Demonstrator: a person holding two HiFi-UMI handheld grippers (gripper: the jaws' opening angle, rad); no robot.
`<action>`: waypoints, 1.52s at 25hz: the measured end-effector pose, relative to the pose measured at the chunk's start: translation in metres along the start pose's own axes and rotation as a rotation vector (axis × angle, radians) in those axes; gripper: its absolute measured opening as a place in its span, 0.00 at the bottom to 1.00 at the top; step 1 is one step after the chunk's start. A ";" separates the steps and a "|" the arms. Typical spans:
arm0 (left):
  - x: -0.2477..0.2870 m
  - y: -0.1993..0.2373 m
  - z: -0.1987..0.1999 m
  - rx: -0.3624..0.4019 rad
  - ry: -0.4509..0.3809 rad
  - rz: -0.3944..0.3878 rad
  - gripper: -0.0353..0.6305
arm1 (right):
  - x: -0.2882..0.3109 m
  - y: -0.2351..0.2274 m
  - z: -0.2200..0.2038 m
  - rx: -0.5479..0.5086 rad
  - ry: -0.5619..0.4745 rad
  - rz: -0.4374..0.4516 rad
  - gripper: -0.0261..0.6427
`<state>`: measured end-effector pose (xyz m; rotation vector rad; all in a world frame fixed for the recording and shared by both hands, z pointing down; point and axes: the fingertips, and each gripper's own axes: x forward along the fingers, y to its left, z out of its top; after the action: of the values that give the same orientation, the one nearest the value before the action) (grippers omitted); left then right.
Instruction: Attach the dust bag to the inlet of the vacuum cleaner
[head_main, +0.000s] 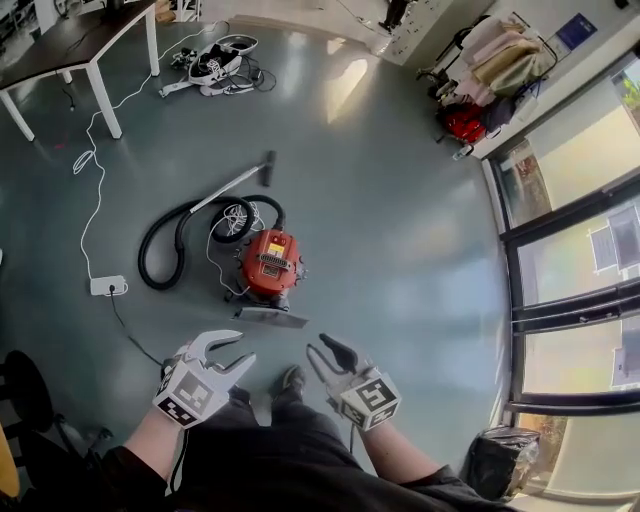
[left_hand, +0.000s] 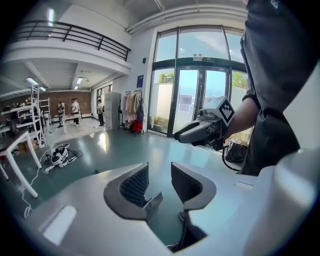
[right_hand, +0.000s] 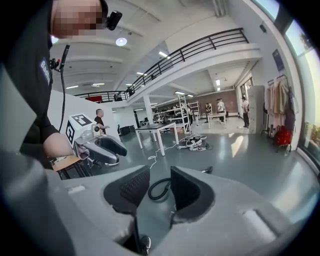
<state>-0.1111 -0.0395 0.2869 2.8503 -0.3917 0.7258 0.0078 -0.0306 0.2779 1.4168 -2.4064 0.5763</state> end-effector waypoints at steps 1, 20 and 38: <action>-0.005 -0.002 0.002 0.000 -0.004 0.005 0.30 | -0.005 0.005 0.001 -0.008 0.000 0.003 0.22; -0.003 -0.155 0.061 0.003 -0.027 0.178 0.29 | -0.138 0.043 -0.019 -0.107 -0.127 0.280 0.22; -0.088 -0.218 0.057 -0.042 -0.232 -0.036 0.10 | -0.173 0.153 -0.009 -0.097 -0.184 0.229 0.12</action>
<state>-0.0962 0.1733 0.1715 2.9012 -0.3807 0.3762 -0.0440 0.1721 0.1804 1.2112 -2.7248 0.3882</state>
